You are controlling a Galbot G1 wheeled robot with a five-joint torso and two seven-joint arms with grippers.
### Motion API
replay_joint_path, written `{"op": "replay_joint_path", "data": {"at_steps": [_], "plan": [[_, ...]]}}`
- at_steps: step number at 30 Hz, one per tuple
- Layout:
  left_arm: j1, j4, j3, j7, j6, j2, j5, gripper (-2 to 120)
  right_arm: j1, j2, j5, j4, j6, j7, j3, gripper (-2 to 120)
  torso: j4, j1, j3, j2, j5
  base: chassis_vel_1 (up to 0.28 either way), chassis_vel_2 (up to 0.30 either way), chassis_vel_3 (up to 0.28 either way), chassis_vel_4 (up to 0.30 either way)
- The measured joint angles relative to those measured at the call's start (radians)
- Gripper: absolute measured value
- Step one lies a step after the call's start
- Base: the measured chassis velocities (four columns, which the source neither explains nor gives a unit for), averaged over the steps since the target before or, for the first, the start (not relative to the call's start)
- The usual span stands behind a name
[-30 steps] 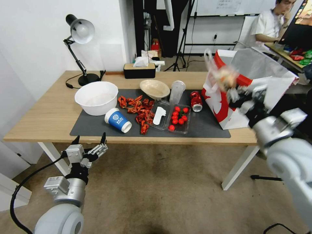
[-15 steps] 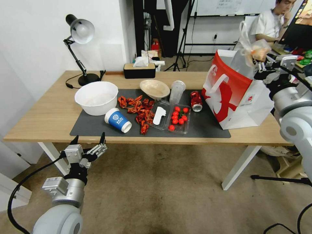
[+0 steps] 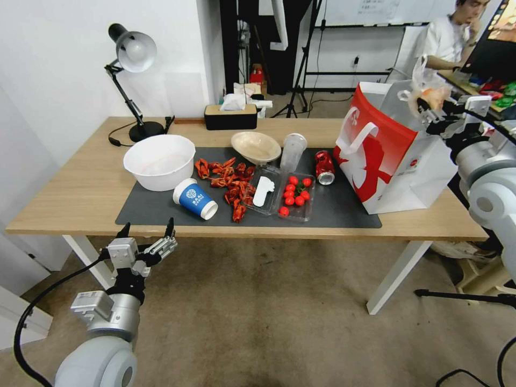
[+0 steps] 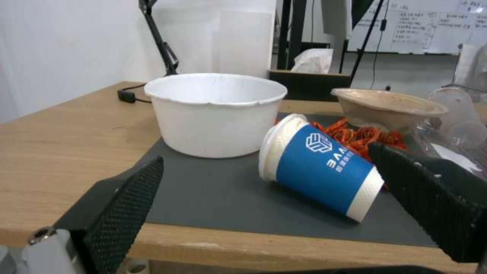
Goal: Pick up the trash from the table and place it into the takeout bag.
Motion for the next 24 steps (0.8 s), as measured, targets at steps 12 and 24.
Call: {"op": "replay_joint_path", "data": {"at_steps": [12, 24], "plan": [[0.004, -0.007, 0.003, -0.001, 0.001, -0.003, 0.000, 100, -0.013, -0.007, 0.008, 0.004, -0.008, 0.000, 0.006, 99, 0.0001, 0.000, 0.000, 0.000, 0.0000, 0.000, 0.000, 0.000, 0.000], [0.000, -0.009, 0.006, -0.002, 0.001, -0.007, -0.002, 100, -0.018, -0.007, 0.024, 0.015, 0.004, -0.006, 0.014, 100, 0.0000, 0.000, 0.000, 0.000, 0.0000, 0.000, 0.000, 0.000, 0.000]]}}
